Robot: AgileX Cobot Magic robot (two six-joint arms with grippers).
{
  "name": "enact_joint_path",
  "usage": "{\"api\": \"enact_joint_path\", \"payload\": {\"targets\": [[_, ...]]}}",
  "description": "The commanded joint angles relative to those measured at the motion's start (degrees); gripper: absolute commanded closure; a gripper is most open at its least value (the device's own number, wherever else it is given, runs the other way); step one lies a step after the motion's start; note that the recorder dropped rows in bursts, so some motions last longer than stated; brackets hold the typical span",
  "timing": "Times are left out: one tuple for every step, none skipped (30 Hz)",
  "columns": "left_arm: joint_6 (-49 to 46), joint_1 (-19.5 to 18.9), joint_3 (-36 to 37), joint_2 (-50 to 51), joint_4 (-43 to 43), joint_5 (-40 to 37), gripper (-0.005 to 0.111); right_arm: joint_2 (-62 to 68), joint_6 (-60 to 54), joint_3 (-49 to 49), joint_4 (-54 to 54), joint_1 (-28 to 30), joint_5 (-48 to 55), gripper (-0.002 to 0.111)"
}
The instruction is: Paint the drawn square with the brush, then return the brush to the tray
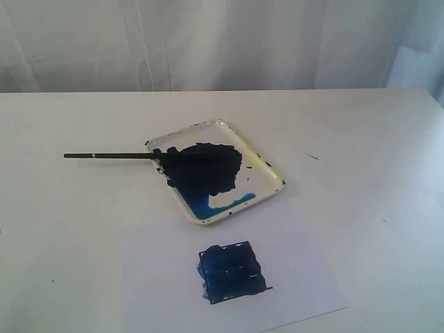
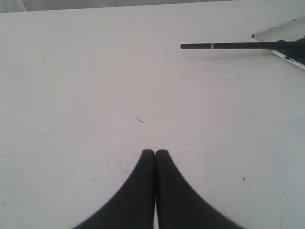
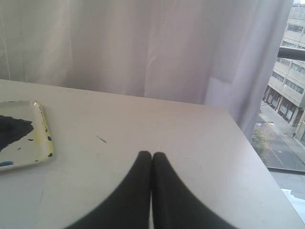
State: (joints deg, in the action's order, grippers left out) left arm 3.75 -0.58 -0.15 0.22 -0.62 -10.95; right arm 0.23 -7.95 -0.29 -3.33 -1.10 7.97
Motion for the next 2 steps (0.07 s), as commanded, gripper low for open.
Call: {"api": "enact_joint_path", "payload": {"targets": [[0.3, 0.0, 0.2, -0.2, 0.6, -0.1, 0.107, -0.2, 0.3, 0.3, 0.4, -0.1, -0.3, 0.108], [0.3, 0.0, 0.2, -0.2, 0.6, -0.1, 0.107, -0.2, 0.3, 0.3, 0.4, -0.1, -0.3, 0.108]]}}
